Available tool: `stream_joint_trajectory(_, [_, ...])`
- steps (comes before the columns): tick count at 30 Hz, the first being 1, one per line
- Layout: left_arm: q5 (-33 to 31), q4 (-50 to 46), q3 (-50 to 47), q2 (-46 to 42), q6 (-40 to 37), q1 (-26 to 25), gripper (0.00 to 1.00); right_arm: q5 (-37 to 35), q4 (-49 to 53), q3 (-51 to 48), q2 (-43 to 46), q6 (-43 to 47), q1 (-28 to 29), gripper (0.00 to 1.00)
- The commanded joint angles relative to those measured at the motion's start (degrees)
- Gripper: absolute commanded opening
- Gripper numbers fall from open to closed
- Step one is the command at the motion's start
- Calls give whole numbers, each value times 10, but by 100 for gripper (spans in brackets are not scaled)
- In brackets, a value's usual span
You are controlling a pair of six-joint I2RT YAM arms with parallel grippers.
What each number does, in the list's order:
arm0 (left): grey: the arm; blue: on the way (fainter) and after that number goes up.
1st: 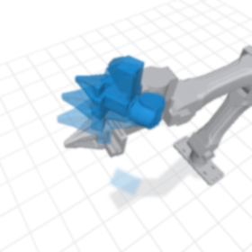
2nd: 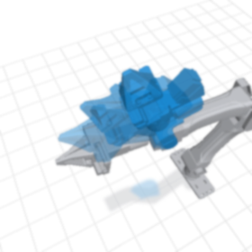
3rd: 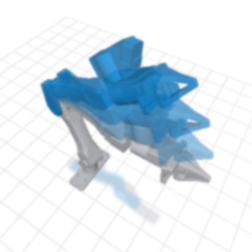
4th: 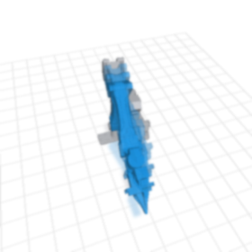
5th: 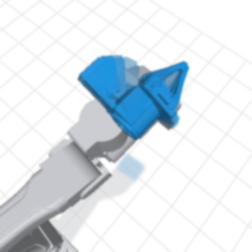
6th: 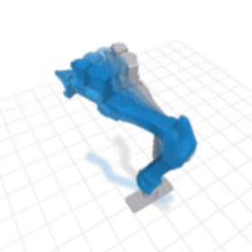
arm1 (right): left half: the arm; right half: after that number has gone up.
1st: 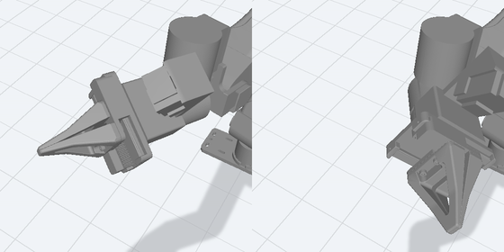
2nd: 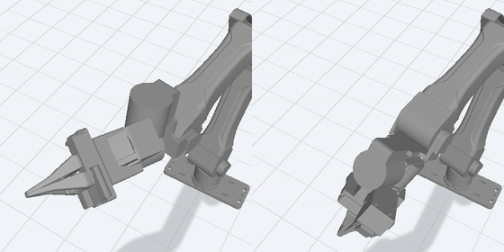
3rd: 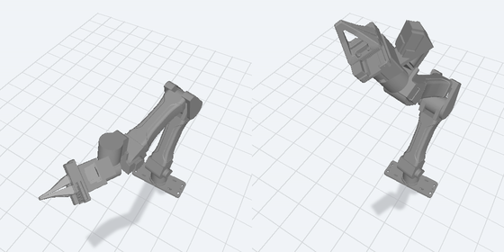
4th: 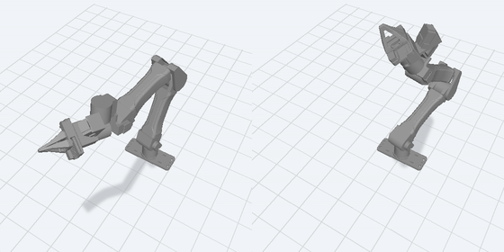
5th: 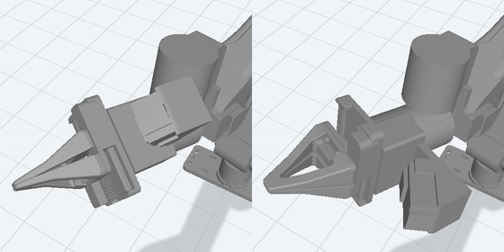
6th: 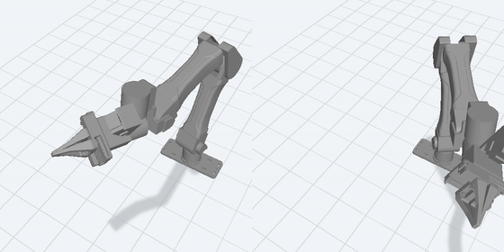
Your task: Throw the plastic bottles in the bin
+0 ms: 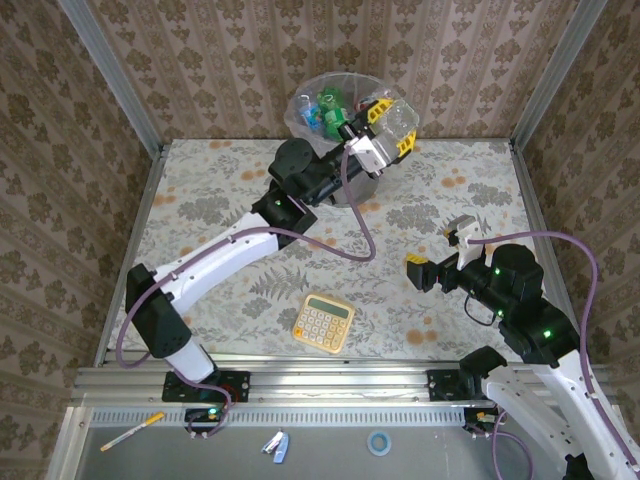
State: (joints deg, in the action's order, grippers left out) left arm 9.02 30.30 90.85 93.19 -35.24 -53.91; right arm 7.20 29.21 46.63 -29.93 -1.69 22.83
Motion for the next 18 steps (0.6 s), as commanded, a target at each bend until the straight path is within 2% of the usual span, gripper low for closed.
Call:
stream_joint_trajectory(1, [-16,28,17,10,-25,8,46,-15,10,-6,9,7,3,100])
stream_joint_trajectory(6, [-23,-28,62,56,64,60,47,-16,12,-3,9,7,4,100])
stream_joint_trajectory(7, [-23,-55,83,74,81,74,54,-16,12,-2,10,7,3,100])
stream_joint_trajectory(10, [-43,-135,159,140,136,111,96,-13,13,2,10,9,4,100])
stream_joint_trajectory(11, [-54,-171,194,163,153,125,100,-12,13,4,9,9,4,100])
stream_joint_trajectory(14, [-64,-232,253,192,184,137,100,-6,32,11,9,11,3,100])
stream_joint_trajectory(18, [-96,-248,273,155,200,131,100,-6,35,13,12,13,3,100])
